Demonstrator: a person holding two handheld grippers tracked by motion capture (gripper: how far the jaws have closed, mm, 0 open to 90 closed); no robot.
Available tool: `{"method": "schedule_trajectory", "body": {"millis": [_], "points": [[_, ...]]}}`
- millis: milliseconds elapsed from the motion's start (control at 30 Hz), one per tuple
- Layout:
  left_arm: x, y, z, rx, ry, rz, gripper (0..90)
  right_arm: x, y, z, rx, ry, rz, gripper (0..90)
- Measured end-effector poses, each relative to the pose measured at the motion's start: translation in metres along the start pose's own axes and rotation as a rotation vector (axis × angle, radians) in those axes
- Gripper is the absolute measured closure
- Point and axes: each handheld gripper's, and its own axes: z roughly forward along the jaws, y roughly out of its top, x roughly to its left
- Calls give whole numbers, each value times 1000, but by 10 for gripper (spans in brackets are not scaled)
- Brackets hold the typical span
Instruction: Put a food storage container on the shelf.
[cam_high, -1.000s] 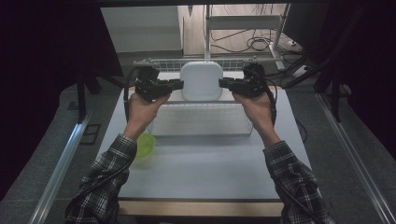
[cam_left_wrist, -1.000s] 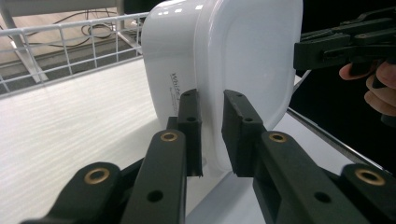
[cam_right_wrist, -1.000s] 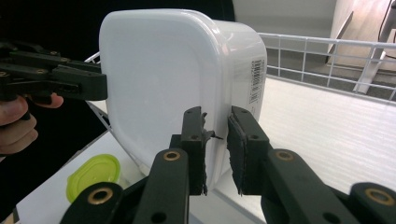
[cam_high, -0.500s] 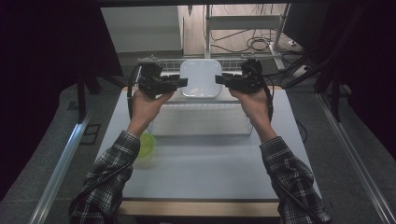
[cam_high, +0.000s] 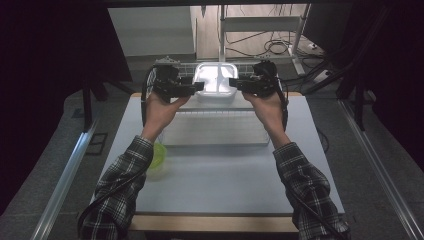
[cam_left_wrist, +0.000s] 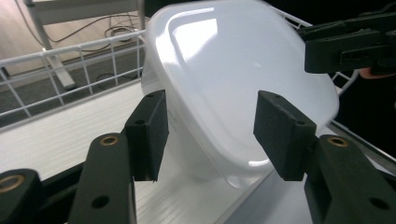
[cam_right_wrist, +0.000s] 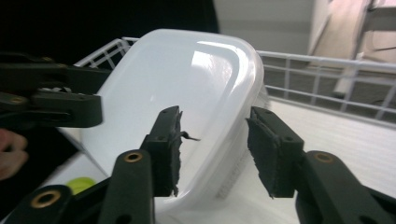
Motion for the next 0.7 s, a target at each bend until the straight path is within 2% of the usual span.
{"method": "schedule_trajectory", "body": {"millis": [167, 300, 367, 467, 567, 700], "points": [[5, 1, 3, -5, -5, -21, 424, 2, 1, 3, -2, -19, -10, 574], [6, 0, 5, -23, -12, -54, 407, 2, 3, 7, -8, -58, -25, 576], [7, 0, 6, -26, -7, -54, 387, 2, 4, 10, -10, -74, -30, 576], [7, 0, 6, -35, 26, -20, 320, 3, 5, 11, -10, -82, -39, 555], [5, -2, 1, -66, 24, -17, 277, 3, 4, 5, -30, -59, -53, 493], [3, -5, -8, -76, -22, -17, 189, 3, -1, -9, -65, 8, -63, 397]]}}
